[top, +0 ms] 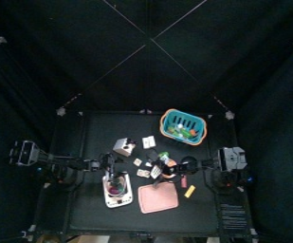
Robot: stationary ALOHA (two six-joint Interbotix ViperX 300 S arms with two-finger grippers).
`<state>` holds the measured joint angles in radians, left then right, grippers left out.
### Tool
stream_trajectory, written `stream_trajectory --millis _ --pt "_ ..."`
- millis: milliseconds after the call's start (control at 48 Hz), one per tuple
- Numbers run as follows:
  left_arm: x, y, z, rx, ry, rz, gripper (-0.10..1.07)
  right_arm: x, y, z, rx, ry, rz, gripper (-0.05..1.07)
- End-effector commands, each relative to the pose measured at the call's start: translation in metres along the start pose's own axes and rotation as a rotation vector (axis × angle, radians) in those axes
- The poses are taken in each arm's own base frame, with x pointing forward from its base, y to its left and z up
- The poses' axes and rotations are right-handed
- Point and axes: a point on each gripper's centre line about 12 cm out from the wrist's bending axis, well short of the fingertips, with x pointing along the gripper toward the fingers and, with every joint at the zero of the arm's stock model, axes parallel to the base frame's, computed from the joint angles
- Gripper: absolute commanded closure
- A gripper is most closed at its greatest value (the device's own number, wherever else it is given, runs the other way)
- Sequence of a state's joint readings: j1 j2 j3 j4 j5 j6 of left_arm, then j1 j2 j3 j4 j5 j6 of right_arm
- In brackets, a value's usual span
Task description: Grab white sushi piece
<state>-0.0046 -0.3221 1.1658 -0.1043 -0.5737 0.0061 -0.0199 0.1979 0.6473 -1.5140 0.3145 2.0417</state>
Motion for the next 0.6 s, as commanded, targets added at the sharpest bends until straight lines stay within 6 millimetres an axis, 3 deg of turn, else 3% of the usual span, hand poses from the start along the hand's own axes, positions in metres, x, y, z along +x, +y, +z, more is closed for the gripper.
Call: stream_trajectory --millis 0,271,583 --pt "0.0003 0.0014 0.0102 -0.007 -0.039 0.007 0.04 -0.0039 0.0035 0.0122 0.011 -0.030 0.014 0.17" --pt "-0.0058 0.0019 0.0129 -0.008 -0.057 0.007 0.04 -0.0040 0.0038 0.0128 0.012 -0.031 0.015 0.19" --pt "-0.0069 0.0028 0.0100 -0.017 -0.049 0.013 0.04 -0.0038 0.0027 0.0121 0.025 -0.027 0.011 0.36"
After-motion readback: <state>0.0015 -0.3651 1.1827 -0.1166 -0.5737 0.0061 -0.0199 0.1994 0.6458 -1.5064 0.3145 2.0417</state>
